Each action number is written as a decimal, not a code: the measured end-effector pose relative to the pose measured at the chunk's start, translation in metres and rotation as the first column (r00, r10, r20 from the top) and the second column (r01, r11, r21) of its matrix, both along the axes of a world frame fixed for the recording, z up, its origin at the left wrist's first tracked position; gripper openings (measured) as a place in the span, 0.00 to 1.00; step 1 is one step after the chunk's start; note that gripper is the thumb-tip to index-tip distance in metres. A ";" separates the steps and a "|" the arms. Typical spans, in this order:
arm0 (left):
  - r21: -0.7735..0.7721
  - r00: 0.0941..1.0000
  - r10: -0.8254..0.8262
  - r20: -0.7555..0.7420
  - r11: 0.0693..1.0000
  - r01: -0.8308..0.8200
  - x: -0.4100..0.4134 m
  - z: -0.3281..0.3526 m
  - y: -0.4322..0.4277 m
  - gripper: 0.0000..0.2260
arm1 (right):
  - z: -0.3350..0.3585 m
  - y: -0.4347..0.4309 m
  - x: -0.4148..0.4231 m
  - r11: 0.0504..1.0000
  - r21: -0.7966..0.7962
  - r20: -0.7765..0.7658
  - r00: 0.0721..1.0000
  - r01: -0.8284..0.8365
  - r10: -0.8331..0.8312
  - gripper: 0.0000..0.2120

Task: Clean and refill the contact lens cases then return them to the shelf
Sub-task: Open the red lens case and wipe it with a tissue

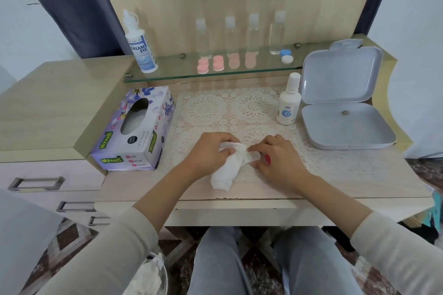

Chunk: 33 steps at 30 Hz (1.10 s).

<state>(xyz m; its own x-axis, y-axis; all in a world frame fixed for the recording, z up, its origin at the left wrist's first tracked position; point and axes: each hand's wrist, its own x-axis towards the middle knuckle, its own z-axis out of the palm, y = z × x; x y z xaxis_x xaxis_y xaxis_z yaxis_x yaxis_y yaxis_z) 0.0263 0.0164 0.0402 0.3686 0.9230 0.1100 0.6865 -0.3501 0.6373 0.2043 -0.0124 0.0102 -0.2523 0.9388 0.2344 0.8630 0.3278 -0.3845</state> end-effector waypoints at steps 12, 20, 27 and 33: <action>0.441 0.972 -0.183 -0.148 0.868 0.230 -0.010 -0.038 -0.012 0.13 | -0.018 -0.005 -0.003 0.992 0.113 -0.204 0.979 0.051 -0.027 0.11; 0.568 0.973 -0.207 -0.103 0.791 0.228 -0.013 -0.053 -0.012 0.06 | -0.018 -0.006 -0.005 0.991 0.131 -0.282 0.959 0.035 0.004 0.10; 0.540 0.973 -0.194 -0.123 0.810 0.230 -0.012 -0.054 -0.010 0.08 | -0.024 -0.004 -0.002 0.994 0.109 -0.329 0.944 0.028 0.010 0.11; 0.539 0.969 -0.217 -0.120 0.805 0.247 -0.012 -0.055 -0.009 0.07 | -0.026 -0.003 -0.001 0.991 0.135 -0.329 0.944 0.011 0.035 0.13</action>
